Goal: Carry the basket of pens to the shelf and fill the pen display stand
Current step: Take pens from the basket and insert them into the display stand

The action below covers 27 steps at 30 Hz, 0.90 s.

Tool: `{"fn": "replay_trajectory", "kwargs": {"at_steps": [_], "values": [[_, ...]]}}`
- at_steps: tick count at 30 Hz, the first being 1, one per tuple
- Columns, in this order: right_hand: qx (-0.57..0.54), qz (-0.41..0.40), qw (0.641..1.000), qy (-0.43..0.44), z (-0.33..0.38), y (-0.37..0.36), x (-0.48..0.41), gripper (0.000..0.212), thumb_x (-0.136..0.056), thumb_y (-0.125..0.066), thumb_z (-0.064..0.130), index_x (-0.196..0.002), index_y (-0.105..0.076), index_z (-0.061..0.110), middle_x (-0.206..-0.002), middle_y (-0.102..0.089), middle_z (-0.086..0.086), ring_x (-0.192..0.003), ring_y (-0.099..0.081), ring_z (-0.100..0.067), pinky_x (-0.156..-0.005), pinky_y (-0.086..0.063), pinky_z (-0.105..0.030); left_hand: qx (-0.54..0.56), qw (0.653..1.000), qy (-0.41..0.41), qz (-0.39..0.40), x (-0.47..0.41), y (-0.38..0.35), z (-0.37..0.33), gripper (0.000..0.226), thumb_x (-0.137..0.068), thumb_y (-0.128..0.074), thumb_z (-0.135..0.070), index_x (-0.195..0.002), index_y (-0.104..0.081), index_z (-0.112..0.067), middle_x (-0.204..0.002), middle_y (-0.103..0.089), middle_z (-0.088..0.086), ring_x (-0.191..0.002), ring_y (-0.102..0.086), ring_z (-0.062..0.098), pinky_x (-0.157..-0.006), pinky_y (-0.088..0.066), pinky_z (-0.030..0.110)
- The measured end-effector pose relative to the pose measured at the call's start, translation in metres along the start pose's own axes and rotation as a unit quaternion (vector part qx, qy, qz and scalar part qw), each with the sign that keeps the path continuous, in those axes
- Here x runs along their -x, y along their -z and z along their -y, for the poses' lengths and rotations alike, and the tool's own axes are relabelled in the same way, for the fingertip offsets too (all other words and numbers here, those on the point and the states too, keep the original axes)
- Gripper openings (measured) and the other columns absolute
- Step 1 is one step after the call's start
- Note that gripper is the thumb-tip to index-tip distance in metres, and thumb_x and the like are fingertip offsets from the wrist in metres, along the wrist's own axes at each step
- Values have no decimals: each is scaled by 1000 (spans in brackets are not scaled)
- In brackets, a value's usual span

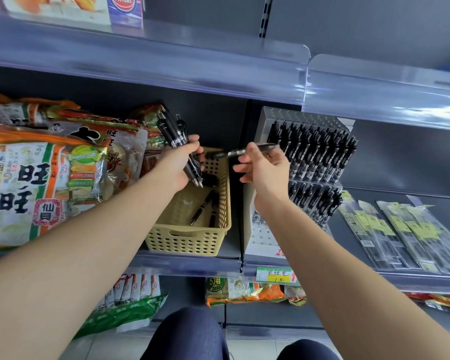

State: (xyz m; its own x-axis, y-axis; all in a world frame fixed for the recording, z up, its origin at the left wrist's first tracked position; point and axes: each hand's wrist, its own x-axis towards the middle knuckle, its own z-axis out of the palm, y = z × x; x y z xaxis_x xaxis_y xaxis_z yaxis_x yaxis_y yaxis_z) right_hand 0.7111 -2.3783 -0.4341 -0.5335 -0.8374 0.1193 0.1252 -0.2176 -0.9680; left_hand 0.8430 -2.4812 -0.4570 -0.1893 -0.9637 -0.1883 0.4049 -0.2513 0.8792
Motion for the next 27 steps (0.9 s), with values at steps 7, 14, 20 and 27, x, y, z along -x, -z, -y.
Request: {"fn": "replay_trajectory", "kwargs": {"at_steps": [7,14,20,27], "values": [[15,35,999,-30,10,6,6,17,-85,-59,-3,-80,-53,12,-89,-68,-16,-70,-66,-19,-59,-54,-25,11,995,23,93,24,-11,10,28,-96,-50,-2,-117,-62,-16,-87,-67,1,-79,-64,16,-76,-52,36],[141,110,983,-34,0,23,14,13,-83,-67,2,-87,-70,14,-81,-74,-5,-66,-67,-13,-82,-53,-30,3,978,62,199,53,-31,20,32,-92,-55,-7,-123,-60,-13,-121,-68,2,-106,-65,21,-81,-56,40],[259,101,960,26,-2,46,19,7,-81,-74,15,-87,-73,17,-76,-71,1,-53,-58,-1,-54,-48,-18,-12,979,85,185,75,-48,31,27,-87,-64,-9,-112,-70,-11,-112,-71,5,-94,-70,21,-66,-59,35],[175,35,980,88,11,68,24,13,-80,-58,8,-90,-62,15,-77,-55,-5,-67,-57,-15,-51,-50,-26,-167,960,39,221,93,-60,50,12,-87,-64,-4,-98,-67,-8,-91,-74,7,-84,-70,28,-78,-55,47]]}}
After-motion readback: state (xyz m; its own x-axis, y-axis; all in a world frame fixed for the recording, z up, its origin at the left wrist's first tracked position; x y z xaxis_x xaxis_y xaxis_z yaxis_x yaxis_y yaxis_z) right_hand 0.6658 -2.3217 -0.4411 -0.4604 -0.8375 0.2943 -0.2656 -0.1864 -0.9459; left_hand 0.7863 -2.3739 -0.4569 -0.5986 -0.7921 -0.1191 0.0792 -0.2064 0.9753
